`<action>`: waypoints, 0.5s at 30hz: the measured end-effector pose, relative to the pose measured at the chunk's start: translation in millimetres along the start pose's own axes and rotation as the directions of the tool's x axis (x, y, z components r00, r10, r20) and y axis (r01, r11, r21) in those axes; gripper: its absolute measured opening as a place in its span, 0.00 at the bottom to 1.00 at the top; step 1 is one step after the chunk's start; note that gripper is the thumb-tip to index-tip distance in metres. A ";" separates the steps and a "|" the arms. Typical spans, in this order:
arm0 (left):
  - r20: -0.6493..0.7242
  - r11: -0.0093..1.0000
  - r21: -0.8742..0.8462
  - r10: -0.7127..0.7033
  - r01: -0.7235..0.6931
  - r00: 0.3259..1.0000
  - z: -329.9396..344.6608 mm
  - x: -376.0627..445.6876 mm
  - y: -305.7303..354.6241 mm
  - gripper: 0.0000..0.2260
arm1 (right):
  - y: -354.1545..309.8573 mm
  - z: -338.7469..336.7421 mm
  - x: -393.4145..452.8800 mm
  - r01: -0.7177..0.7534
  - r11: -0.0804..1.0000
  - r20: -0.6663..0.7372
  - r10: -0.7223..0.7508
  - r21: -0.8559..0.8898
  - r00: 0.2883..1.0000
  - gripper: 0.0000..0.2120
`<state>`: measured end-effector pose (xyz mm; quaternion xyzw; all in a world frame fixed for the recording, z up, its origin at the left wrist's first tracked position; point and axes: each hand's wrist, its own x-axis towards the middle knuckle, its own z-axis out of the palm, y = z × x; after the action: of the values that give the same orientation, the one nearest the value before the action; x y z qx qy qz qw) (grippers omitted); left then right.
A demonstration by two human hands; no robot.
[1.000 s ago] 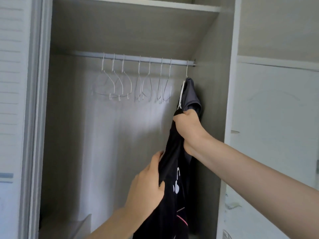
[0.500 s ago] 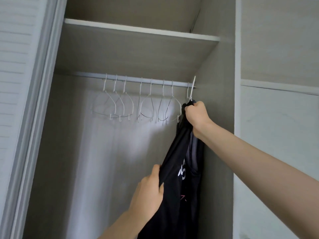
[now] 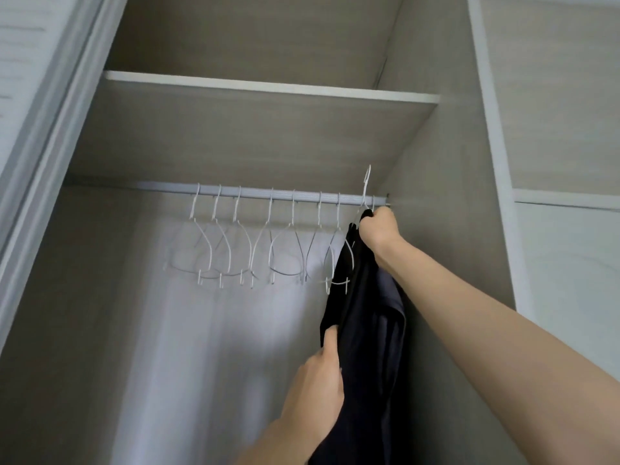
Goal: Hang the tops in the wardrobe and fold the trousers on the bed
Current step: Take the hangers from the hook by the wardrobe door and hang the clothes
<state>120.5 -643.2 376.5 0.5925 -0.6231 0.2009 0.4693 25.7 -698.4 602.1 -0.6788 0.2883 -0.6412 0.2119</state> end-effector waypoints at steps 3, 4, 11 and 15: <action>0.036 1.000 -0.014 0.008 -0.008 0.999 9.9 19.9 -12.8 0.25 | 11.2 11.8 21.3 0.001 0.997 -0.022 -0.003 -0.077 1.000 0.14; 0.043 1.000 -0.016 0.004 -0.004 0.999 12.0 22.5 -16.0 0.25 | 14.7 14.0 25.0 0.003 0.995 -0.026 -0.006 -0.103 1.000 0.14; 0.089 0.997 0.078 -0.021 0.014 0.996 30.4 30.3 -36.5 0.26 | 45.3 21.9 36.7 -0.017 0.975 0.033 0.025 -0.220 0.999 0.13; 0.093 0.992 0.119 -0.053 0.042 0.994 36.6 25.0 -44.6 0.27 | 52.5 23.1 26.7 0.082 0.907 0.064 -0.061 -0.413 0.996 0.04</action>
<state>152.7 -696.2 365.9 0.6426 -0.6178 0.1973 0.4081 42.7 -757.1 585.5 -0.7341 0.3875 -0.5556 0.0466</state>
